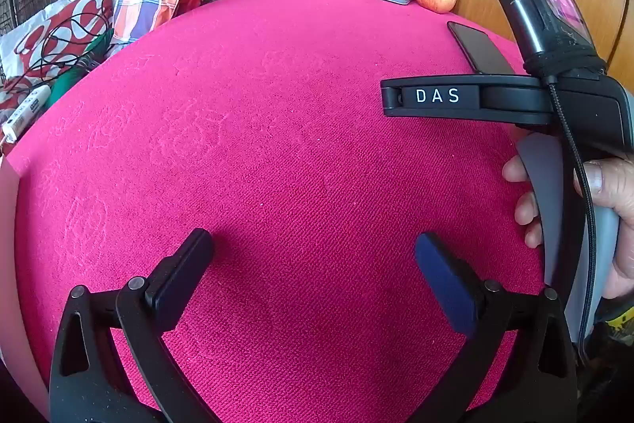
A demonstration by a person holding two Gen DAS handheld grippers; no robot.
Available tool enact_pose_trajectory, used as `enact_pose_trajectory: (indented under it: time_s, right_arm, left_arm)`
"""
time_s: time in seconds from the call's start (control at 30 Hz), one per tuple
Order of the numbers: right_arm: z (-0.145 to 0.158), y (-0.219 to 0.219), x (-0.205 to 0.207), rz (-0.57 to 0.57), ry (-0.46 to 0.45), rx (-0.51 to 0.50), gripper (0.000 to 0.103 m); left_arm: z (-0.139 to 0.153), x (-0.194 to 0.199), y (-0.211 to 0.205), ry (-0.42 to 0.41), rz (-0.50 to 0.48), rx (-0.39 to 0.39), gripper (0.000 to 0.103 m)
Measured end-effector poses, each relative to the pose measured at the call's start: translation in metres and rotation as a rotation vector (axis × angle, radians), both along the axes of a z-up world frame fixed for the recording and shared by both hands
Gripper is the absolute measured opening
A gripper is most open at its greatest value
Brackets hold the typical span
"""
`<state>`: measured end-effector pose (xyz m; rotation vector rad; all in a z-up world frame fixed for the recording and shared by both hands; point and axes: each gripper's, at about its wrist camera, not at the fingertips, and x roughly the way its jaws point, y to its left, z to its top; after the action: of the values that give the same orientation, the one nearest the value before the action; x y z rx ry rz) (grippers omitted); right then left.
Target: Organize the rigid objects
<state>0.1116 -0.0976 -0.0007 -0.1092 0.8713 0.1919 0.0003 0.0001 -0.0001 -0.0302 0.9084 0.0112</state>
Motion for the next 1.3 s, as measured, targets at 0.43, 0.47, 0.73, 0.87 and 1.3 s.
enact_pose_trajectory:
  time_s: [0.43, 0.47, 0.73, 0.87, 1.3]
  right_arm:
    - [-0.0014, -0.0014, 0.0011, 0.0, -0.005, -0.008, 0.103]
    - [-0.0011, 0.0, 0.0007, 0.0, -0.006, -0.008, 0.103]
    - [-0.0012, -0.0002, 0.0005, 0.0, -0.005, -0.008, 0.103]
    - [-0.0018, 0.0002, 0.0009, 0.0, -0.004, -0.009, 0.103]
    - [0.0001, -0.0001, 0.0003, 0.0, -0.004, -0.008, 0.103]
  left_arm:
    - [0.0005, -0.0002, -0.0012, -0.005, 0.0, 0.003, 0.103]
    - [0.0006, -0.0001, -0.0013, -0.005, 0.0, 0.002, 0.103]
    - [0.0001, -0.0004, -0.0002, -0.005, 0.0, 0.001, 0.103]
    - [0.0002, -0.0004, -0.0002, -0.006, 0.0, 0.001, 0.103]
    - [0.0001, -0.0004, 0.0, -0.006, 0.0, 0.001, 0.103]
